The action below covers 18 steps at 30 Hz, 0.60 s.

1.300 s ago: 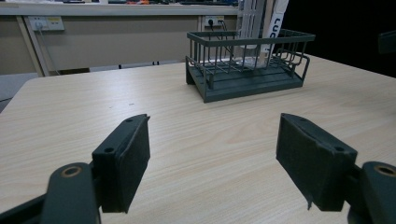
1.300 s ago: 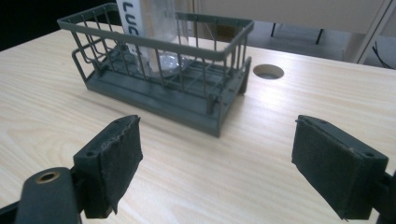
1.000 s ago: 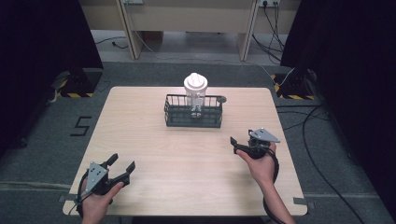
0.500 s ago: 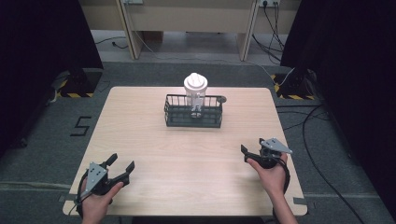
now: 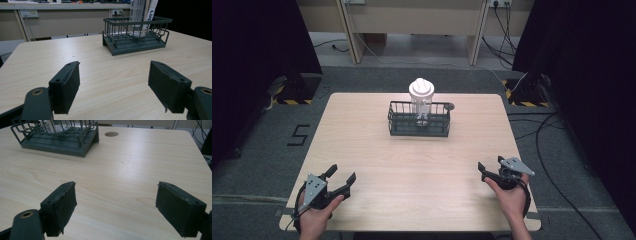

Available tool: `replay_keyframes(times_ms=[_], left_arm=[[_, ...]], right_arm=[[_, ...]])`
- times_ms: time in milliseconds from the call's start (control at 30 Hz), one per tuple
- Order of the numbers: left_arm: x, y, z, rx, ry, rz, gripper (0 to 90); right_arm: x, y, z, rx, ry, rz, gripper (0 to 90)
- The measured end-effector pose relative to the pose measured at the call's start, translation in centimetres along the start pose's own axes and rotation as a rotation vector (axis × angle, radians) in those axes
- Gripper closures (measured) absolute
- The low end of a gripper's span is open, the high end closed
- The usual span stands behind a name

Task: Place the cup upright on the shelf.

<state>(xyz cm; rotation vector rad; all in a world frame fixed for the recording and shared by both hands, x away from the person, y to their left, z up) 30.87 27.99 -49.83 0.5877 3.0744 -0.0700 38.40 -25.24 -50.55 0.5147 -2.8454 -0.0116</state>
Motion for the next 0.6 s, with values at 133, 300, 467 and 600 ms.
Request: replay_keyframes(times_ms=[133, 300, 467, 600], left_arm=[[0.0, 0.0, 0.0, -0.002, 0.001, 0.0, 24.9], [0.0, 0.0, 0.0, -0.004, 0.004, 0.001, 24.9], [0.0, 0.0, 0.1, -0.006, 0.009, 0.002, 24.9], [-0.1, 0.0, 0.1, -0.005, 0.009, 0.003, 25.0]], right_arm=[[0.5, -0.4, 0.6, -0.003, -0.015, 0.008, 17.4], [1.0, -0.7, 1.1, -0.01, -0.036, 0.012, 17.4], [1.1, -0.9, 1.4, -0.023, -0.051, 0.024, 17.3], [1.2, -0.8, 1.3, -0.027, -0.066, 0.02, 17.1]])
Point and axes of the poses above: each handheld gripper's, and its own axes: x roughly backward along the jaws, z roughly out of its underside, y roughly to its left, the point moved 2 cm from there along -x, roughly forward along the jaws, and after that the axes turned 11 degrees about -y, right-handed, at the moved point
